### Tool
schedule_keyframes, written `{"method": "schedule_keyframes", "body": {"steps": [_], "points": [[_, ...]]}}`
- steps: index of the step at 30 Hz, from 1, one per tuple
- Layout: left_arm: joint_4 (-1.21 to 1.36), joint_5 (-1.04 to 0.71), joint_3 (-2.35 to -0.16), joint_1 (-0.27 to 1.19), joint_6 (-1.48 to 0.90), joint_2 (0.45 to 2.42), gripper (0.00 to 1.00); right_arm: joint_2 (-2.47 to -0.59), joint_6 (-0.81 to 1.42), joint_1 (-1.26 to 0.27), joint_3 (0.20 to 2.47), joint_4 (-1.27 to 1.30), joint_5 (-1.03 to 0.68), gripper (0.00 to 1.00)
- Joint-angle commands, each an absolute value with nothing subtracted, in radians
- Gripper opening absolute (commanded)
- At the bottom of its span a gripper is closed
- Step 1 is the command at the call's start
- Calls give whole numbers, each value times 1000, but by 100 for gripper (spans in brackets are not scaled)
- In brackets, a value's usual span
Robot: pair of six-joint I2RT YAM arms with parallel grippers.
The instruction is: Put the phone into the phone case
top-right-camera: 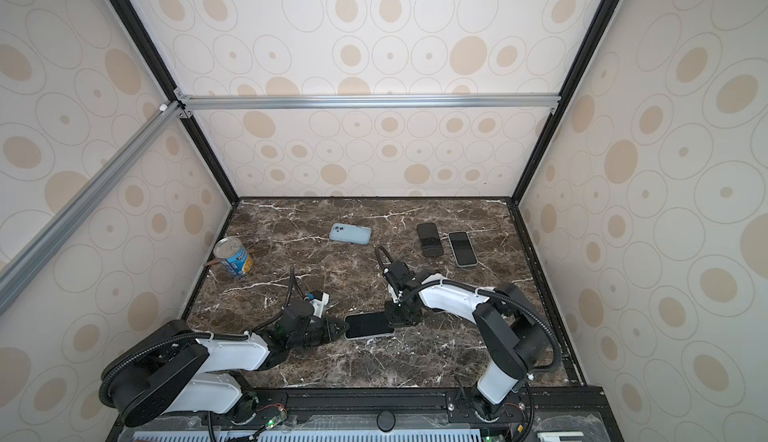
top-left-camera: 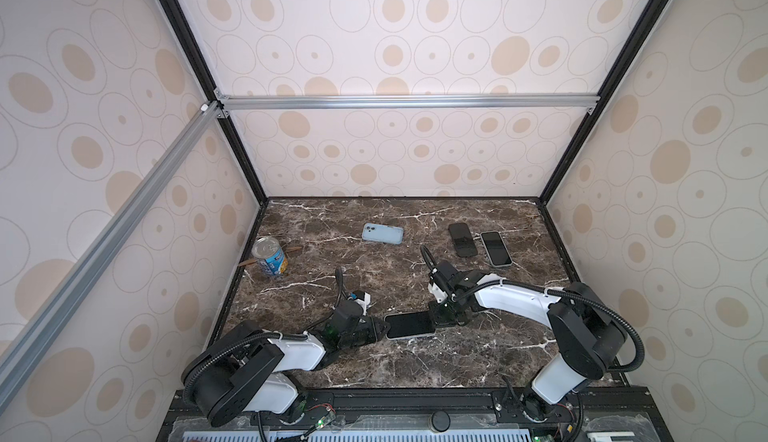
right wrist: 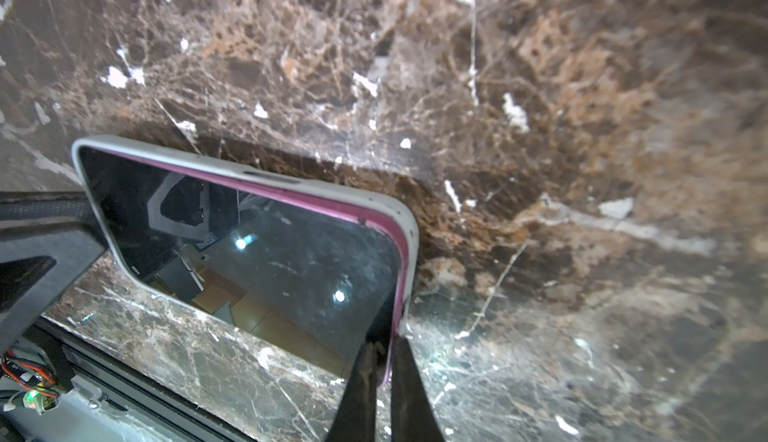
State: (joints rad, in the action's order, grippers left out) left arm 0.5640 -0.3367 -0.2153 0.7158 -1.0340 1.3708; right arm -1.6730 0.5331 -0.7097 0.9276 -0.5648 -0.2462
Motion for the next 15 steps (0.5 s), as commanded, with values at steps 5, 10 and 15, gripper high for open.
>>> {"method": "schedule_keyframes", "body": {"steps": [5, 10, 15], "points": [[483, -338, -190, 735, -1048, 1399, 24, -1974, 521, -795, 781, -516, -199, 9], [482, -339, -192, 734, -1048, 1399, 24, -2002, 515, -795, 784, -507, -186, 9], [475, -336, -198, 735, -1043, 1399, 23, -2030, 513, -798, 792, -503, -177, 9]]}}
